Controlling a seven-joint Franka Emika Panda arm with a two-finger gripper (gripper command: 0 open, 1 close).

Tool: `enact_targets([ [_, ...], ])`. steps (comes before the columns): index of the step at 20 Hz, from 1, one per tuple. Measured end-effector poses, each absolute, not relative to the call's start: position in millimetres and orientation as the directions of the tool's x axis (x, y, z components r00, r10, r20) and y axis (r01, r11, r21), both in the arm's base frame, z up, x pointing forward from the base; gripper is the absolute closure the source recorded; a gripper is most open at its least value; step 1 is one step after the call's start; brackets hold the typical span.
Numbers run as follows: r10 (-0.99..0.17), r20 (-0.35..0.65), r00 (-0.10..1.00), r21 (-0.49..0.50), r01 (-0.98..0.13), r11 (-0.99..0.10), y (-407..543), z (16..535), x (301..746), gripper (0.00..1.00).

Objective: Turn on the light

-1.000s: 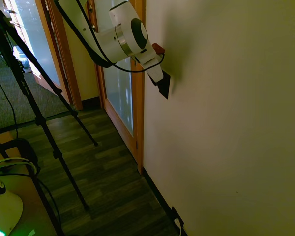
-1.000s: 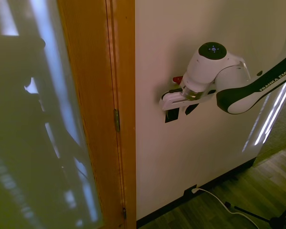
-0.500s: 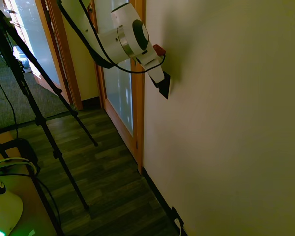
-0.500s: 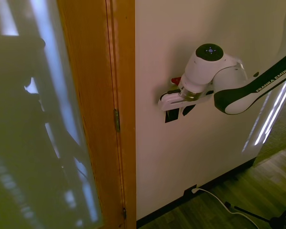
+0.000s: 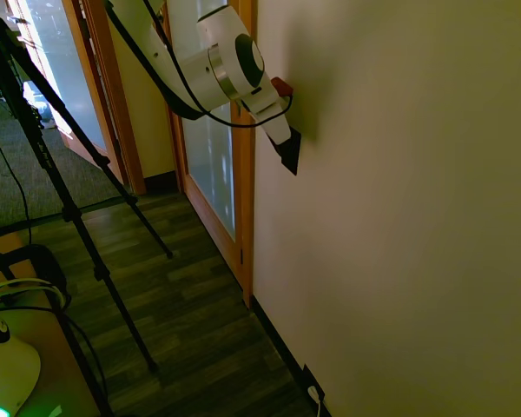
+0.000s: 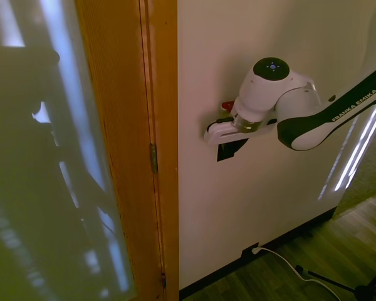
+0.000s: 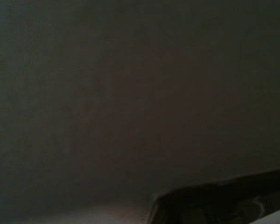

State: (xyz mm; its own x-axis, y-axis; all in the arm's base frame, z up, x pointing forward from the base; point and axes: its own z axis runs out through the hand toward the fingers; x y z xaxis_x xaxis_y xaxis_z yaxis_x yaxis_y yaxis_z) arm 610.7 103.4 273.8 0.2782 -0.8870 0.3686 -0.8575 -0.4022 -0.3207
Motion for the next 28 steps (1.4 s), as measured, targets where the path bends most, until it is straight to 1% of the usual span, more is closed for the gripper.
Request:
enact_targets([
  [13,-0.900,0.367,0.235,-0.338,-0.868,-0.364,101.2,283.0,611.0,1.00],
  [23,-0.905,0.389,0.172,-0.430,-0.835,-0.343,87.4,363.2,594.3,1.00],
  [28,-0.897,0.408,0.169,-0.449,-0.818,-0.359,88.7,389.1,569.4,1.00],
])
